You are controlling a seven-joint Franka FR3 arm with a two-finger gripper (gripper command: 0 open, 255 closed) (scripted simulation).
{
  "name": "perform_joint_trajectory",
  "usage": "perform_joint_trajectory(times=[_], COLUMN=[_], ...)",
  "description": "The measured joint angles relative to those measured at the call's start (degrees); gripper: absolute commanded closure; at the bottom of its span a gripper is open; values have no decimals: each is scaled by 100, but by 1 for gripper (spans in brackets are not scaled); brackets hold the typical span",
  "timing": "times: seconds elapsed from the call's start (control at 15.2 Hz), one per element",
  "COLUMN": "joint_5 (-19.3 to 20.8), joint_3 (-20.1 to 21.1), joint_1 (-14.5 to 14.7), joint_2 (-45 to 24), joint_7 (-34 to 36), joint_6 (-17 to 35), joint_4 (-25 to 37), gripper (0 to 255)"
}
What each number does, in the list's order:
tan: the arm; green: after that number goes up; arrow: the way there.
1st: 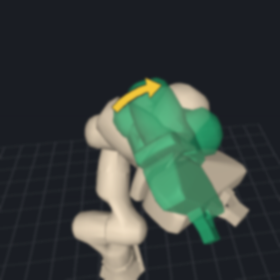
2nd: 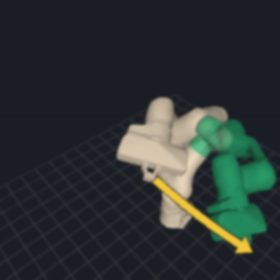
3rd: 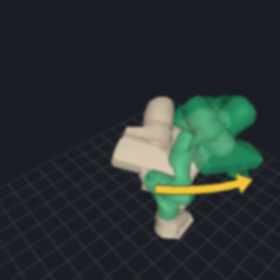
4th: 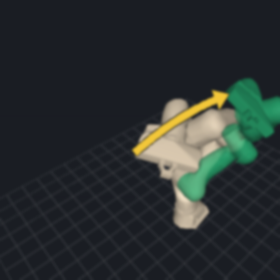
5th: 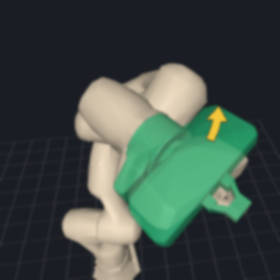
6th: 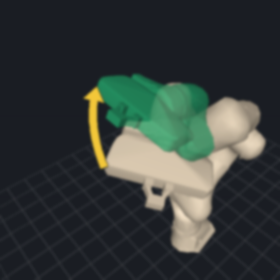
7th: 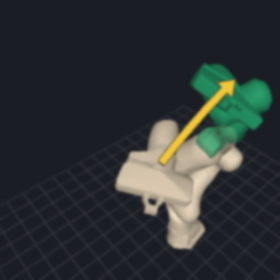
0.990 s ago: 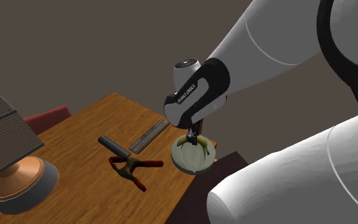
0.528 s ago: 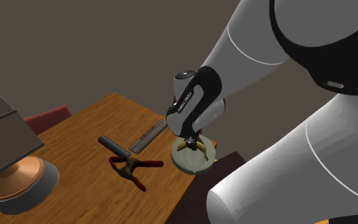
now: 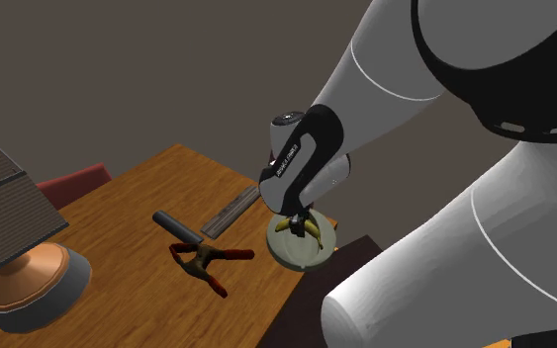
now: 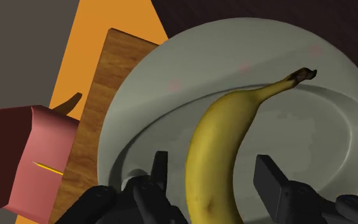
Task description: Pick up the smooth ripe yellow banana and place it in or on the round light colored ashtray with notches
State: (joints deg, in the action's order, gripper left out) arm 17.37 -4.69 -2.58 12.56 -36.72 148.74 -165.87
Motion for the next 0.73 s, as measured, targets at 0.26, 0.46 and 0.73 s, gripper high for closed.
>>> perform_joint_trajectory(times=[0.26,0.46,0.73], joint_5=[0,-132,-324], joint_3=[1,19,38], joint_1=[1,76,181], joint_2=[-1,299,853], joint_7=[0,-69,-190], joint_6=[2,-333,-1022], joint_4=[0,50,175], gripper=[0,0,0])
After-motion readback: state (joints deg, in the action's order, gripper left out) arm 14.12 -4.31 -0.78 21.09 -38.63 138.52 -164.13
